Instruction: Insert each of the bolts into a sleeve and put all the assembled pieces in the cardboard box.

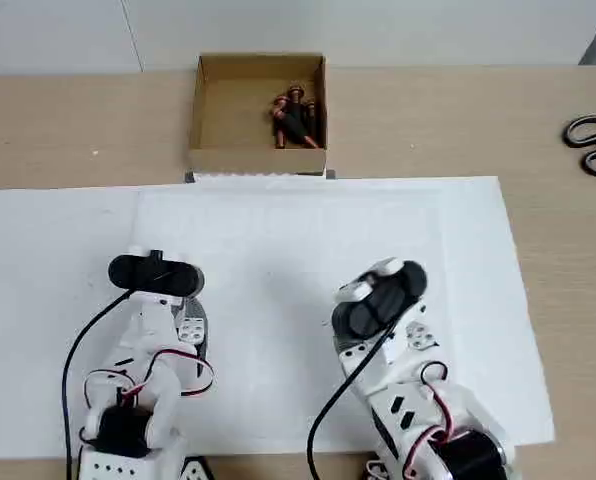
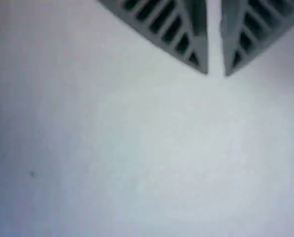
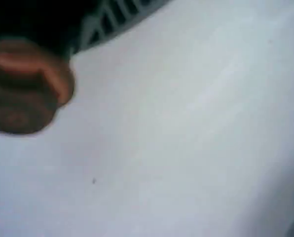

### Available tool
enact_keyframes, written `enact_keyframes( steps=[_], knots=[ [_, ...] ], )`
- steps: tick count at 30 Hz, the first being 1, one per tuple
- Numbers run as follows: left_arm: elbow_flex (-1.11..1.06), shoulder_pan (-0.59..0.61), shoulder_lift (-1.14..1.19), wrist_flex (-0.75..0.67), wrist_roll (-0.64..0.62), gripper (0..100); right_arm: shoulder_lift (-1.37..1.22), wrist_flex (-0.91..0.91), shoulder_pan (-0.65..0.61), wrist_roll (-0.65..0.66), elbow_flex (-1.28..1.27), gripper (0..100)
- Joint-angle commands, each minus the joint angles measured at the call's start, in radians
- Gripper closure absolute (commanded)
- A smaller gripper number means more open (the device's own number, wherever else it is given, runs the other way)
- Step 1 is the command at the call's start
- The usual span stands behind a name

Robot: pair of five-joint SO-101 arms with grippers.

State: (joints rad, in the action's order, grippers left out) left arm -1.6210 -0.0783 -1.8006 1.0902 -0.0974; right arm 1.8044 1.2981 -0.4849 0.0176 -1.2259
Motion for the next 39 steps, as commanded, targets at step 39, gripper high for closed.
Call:
enact_keyframes(
  steps=[39],
  knots=[
    [0.001, 0.023, -0.008, -0.003, 0.002, 99, -1.567, -0.771, 0.110, -0.176, 1.117, 99.5]
  ],
)
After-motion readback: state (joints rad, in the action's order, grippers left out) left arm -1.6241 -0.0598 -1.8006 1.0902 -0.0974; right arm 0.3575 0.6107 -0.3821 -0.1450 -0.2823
